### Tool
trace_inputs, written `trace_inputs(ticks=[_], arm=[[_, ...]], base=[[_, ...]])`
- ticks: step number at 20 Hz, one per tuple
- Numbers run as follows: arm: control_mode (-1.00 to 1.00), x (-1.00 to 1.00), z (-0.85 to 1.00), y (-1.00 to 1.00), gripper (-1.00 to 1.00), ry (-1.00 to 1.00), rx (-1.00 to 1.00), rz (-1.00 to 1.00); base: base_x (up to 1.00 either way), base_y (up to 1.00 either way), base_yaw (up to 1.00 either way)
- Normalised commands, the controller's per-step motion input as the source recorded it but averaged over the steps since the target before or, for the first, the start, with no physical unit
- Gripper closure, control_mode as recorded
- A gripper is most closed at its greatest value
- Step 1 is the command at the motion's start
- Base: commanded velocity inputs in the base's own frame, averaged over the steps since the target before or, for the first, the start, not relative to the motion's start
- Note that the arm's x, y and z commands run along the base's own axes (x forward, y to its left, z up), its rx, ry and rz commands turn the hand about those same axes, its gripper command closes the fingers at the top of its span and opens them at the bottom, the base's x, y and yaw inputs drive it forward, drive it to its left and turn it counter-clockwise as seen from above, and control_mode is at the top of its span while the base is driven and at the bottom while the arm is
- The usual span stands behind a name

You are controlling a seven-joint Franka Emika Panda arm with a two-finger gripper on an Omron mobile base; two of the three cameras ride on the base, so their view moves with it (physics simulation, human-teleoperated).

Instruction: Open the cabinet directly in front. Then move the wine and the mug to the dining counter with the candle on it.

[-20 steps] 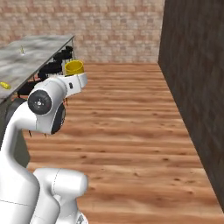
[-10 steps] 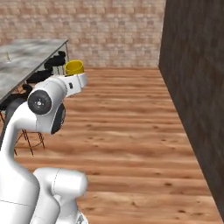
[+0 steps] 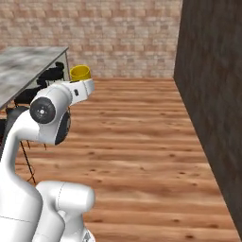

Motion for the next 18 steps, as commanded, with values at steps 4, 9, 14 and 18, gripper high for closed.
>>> trace_inputs(ticks=[4, 9, 14, 18], arm=[[1.0, 0.0, 0.0, 0.0, 1.0, 0.0, 0.0, 0.0], [1.0, 0.0, 0.0, 0.0, 1.0, 0.0, 0.0, 0.0], [1.0, 0.0, 0.0, 0.0, 1.0, 0.0, 0.0, 0.0], [1.0, 0.0, 0.0, 0.0, 1.0, 0.0, 0.0, 0.0]], base=[[1.0, 0.0, 0.0], [1.0, 0.0, 0.0], [1.0, -0.05, 0.02], [1.0, -0.26, 0.09]])
